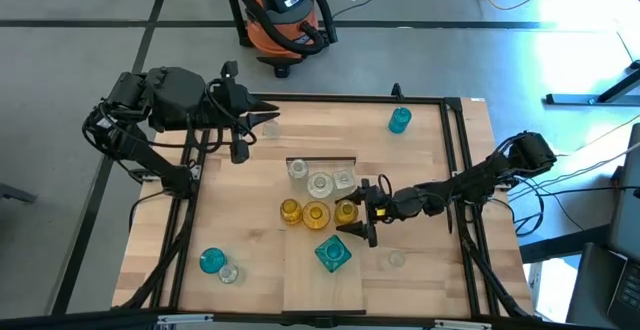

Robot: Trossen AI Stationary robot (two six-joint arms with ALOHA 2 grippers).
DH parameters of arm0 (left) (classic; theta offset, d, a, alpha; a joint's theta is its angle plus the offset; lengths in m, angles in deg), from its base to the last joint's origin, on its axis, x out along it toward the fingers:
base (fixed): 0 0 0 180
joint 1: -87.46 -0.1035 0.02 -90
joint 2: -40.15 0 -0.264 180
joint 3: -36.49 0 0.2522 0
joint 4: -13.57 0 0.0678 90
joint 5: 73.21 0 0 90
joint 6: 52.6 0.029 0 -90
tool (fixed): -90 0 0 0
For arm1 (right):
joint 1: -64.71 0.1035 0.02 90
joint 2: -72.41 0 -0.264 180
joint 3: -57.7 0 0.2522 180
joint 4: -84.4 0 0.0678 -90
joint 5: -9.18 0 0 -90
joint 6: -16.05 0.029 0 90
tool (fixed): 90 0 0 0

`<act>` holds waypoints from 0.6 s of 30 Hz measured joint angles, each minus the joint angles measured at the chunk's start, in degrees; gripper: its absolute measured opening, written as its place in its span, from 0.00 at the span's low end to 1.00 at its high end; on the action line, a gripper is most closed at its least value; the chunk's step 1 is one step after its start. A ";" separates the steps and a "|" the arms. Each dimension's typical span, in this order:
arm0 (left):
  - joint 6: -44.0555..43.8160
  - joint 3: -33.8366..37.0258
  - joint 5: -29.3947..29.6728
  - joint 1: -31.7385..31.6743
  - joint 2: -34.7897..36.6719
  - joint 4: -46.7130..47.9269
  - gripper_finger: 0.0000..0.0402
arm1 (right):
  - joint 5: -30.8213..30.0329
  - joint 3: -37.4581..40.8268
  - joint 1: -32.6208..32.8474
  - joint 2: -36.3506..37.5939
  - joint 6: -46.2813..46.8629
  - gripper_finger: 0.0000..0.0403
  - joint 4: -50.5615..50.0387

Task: Sort vases onto shelf
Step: Put the yellow vase on the shelf align with the other yellow vases

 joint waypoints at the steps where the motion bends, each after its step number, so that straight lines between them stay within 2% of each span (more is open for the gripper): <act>1: 0.00 0.00 0.00 -0.01 0.00 -0.01 0.09 | 0.00 0.00 0.00 0.00 0.03 0.88 -0.01; 6: 0.02 0.00 0.00 -0.03 0.00 0.01 0.09 | 0.01 0.00 0.02 0.00 -0.35 0.98 -0.20; 12: -0.41 0.00 -1.18 -0.03 0.00 1.49 0.09 | 3.99 -0.02 0.00 0.13 -0.84 0.96 -0.35; 15: -2.71 0.00 -3.09 -0.03 0.00 4.28 0.09 | 7.99 -0.02 0.04 1.24 -3.11 0.94 -2.93; 18: -4.47 0.00 -3.26 -0.01 0.00 6.82 0.09 | 7.77 -0.04 0.13 3.64 -3.08 0.94 -8.06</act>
